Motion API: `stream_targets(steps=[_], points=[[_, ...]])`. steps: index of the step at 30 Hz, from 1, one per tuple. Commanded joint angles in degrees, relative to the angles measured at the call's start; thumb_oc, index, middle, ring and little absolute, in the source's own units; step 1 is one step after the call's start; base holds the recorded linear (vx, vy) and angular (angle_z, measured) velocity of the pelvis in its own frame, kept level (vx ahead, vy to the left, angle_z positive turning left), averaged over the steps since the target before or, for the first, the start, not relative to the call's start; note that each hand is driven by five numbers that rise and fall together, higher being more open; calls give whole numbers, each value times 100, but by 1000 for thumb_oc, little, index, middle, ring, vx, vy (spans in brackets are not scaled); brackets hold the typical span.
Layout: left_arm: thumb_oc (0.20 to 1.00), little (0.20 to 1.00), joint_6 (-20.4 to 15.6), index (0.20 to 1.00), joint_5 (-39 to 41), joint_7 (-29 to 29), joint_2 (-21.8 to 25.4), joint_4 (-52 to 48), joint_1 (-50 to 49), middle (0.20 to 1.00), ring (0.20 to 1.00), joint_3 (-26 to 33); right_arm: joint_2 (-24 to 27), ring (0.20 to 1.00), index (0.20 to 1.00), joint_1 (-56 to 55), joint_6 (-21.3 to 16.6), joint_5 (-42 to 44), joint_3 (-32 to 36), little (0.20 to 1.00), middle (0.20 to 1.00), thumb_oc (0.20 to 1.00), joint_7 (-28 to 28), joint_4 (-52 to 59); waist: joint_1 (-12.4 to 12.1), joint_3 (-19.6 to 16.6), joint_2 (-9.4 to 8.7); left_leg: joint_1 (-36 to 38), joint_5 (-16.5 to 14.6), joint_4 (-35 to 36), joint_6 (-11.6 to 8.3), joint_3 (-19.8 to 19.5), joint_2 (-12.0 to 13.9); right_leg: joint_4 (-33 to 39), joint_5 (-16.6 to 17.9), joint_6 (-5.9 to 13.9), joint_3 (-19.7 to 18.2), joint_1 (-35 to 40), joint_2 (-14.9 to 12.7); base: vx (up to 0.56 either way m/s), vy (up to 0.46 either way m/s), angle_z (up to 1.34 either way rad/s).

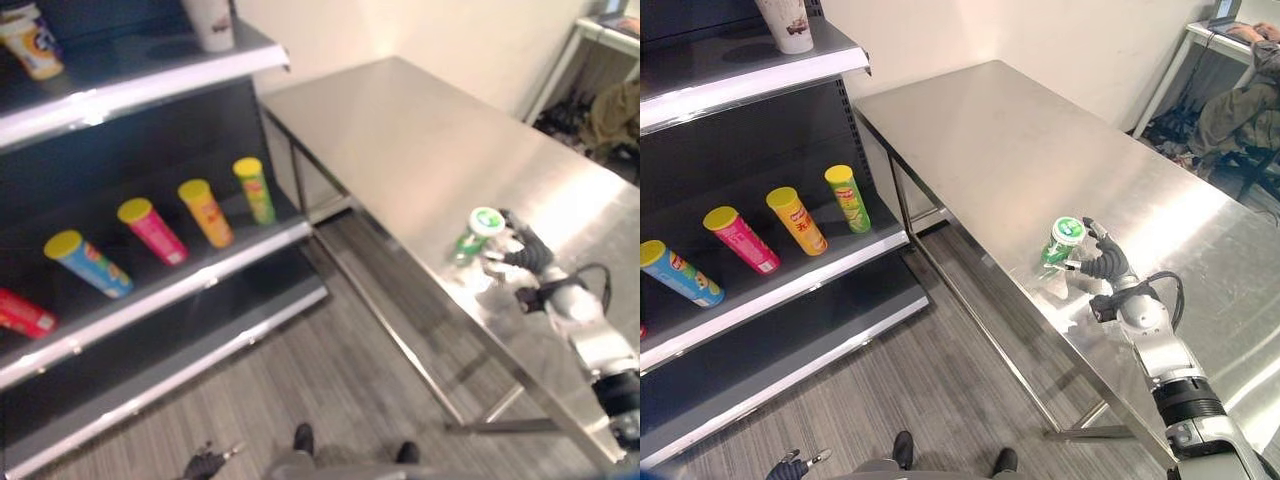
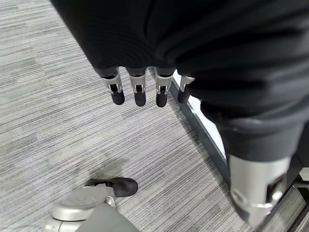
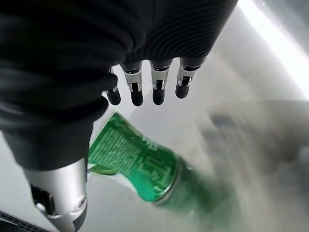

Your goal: Put the goods on the table back onto the shelves and tidy them up.

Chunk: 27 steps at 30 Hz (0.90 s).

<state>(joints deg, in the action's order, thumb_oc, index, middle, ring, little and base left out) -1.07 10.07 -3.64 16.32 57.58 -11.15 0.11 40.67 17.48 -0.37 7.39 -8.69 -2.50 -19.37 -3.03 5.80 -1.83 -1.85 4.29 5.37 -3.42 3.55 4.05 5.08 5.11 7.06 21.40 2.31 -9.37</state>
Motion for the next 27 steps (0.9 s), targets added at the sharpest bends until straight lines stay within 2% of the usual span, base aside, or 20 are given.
stream_targets(steps=[1, 6, 7, 8, 19, 23, 27], points=[[1000, 1000, -47, 1000, 36, -104, 78, 250, 233, 1000, 1000, -155, 80, 1000, 1000, 698, -188, -36, -227, 1000, 1000, 1000, -249, -296, -234, -70, 127, 335, -243, -37, -536, 520, 418, -9, -445, 170, 275, 243, 61, 0, 0, 0], [1000, 1000, -46, 1000, 64, -122, 75, 250, 231, 1000, 1000, -172, 45, 1000, 1000, 765, -184, -15, -245, 1000, 1000, 1000, -300, -396, -271, -61, 123, 319, -225, -37, -547, 477, 423, -13, -460, 160, 354, 273, 59, 0, -6, 11], [1000, 1000, -44, 1000, 88, -137, 68, 246, 228, 1000, 1000, -176, 46, 250, 250, 832, -173, -64, -274, 250, 250, 250, -343, -463, -292, -59, 123, 312, -215, -37, -555, 463, 423, -14, -470, 152, 379, 288, 59, 1, -4, 8], [1000, 1000, -45, 1000, 109, -148, 47, 245, 215, 1000, 1000, -189, 53, 200, 200, 881, -158, -112, -308, 200, 200, 200, -362, -502, -311, -62, 119, 311, -209, -37, -557, 444, 425, -13, -477, 149, 395, 295, 61, 2, -1, 6], [1000, 1000, -49, 1000, 112, -188, 2, 329, 200, 1000, 1000, -139, 255, 200, 200, 878, -171, -254, -375, 200, 200, 200, -313, -333, -293, -44, 95, 344, -217, -37, -561, 463, 425, -8, -480, 153, 415, 327, 57, 1, 2, 5], [1000, 1000, -48, 1000, 125, -205, 12, 284, 198, 1000, 1000, -69, 473, 200, 200, 759, -243, -399, -192, 200, 200, 200, -341, 302, -270, -35, 89, 373, -228, -37, -561, 473, 434, -18, -488, 159, 402, 342, 57, 0, 0, 0], [1000, 1000, -70, 1000, 100, -255, 0, 245, 208, 1000, 1000, 17, 685, 200, 200, 665, -513, -399, 145, 200, 200, 200, -407, 1369, -239, -16, 99, 405, -252, -43, -579, 496, 458, -33, -521, 155, 384, 362, 69, 0, 0, 0]])
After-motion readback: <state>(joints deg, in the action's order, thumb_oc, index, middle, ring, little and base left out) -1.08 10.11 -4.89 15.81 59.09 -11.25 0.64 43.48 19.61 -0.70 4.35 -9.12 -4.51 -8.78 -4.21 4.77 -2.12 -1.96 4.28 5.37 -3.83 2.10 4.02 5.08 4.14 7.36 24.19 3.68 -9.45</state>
